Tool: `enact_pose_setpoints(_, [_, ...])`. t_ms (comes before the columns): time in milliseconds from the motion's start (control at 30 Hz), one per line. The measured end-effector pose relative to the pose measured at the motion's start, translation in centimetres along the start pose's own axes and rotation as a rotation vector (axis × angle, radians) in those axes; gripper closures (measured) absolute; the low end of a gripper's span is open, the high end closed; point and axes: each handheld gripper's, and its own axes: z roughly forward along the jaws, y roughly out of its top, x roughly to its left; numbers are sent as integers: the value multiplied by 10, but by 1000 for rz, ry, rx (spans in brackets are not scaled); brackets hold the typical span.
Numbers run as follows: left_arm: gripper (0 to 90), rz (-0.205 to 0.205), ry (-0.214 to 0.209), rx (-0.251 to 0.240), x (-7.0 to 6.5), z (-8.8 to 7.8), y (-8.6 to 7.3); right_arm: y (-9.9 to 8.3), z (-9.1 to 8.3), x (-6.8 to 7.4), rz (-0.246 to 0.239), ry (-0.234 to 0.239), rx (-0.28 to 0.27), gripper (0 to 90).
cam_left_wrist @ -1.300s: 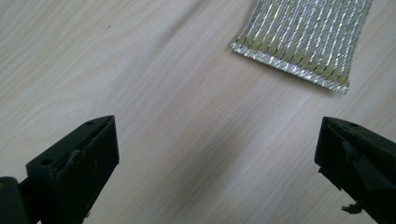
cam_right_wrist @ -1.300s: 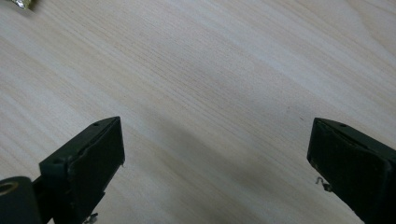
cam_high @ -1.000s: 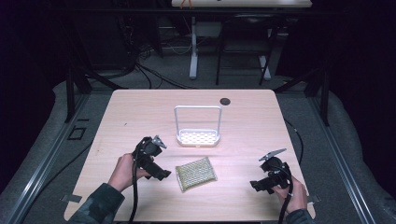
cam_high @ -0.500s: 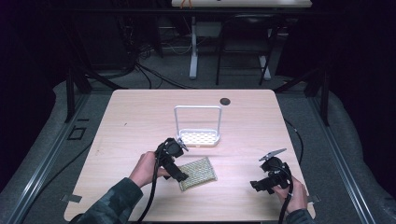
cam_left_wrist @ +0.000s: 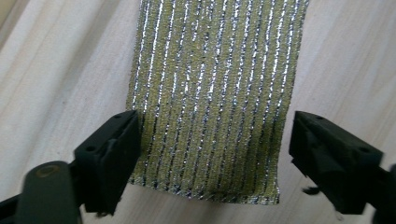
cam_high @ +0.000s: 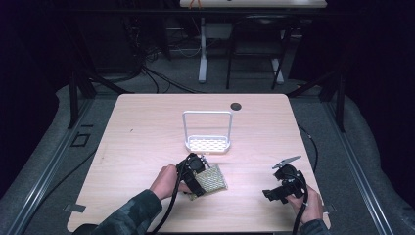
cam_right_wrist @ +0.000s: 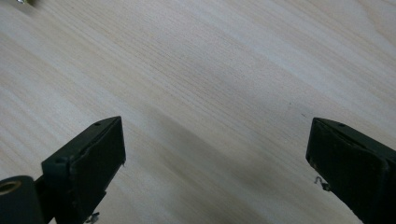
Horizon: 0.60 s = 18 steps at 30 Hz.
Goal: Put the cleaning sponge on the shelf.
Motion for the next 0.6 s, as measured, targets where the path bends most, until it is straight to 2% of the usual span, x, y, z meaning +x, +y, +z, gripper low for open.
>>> enact_pose_setpoints(33, [218, 0, 0, 0, 0, 0, 0, 0, 0, 0, 0, 0, 0, 41])
enact_pose_setpoints(67, [218, -2, 14, -11, -1, -1, -1, 0, 0, 0, -2, -2, 1, 41])
enact_pose_setpoints(100, [315, -6, 21, -15, -1, -1, -2, 0, 0, 0, -1, 1, 2, 41])
enact_pose_setpoints(233, [382, -8, 36, -25, -2, -1, -5, 0, 0, 0, -1, -1, 0, 41])
enact_pose_setpoints(400, [489, 2, 80, -46, -11, 1, -8, 0, 0, 2, 3, 2, -6, 41])
enact_pose_setpoints(467, [513, 6, 90, -36, -13, 2, -7, 1, 0, 2, 0, 0, -5, 41])
enact_pose_setpoints(600, [569, 3, 67, -14, -11, 3, -4, 1, 0, 2, 1, 0, -6, 42])
